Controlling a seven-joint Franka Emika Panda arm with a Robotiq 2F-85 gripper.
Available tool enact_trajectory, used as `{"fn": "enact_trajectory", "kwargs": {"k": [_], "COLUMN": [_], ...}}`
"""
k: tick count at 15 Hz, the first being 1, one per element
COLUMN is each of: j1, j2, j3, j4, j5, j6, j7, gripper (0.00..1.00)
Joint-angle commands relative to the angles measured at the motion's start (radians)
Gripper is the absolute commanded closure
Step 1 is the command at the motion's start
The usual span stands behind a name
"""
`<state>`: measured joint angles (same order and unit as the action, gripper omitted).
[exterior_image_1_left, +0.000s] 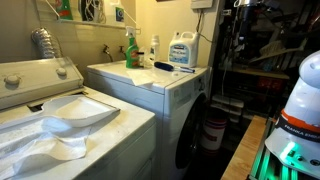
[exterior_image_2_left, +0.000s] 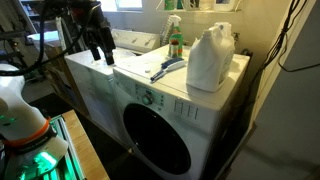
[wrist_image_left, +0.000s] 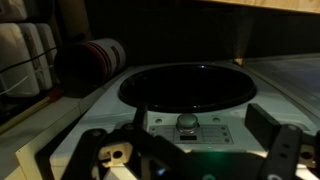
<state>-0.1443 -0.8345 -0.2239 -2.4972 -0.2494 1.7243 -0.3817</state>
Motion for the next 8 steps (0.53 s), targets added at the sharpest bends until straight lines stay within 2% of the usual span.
{"fn": "enact_trajectory", "kwargs": {"k": [1, 8], "j1": [0.018, 0.142], "j2": [-0.002, 0.020], "j3": [-0.012, 0.082], "j4": [0.003, 0.022], "j5": [-0.009, 0.059], "j6": [-0.006, -0.010], "j7": [0.010, 0.021], "gripper": [0.00, 0.00]}}
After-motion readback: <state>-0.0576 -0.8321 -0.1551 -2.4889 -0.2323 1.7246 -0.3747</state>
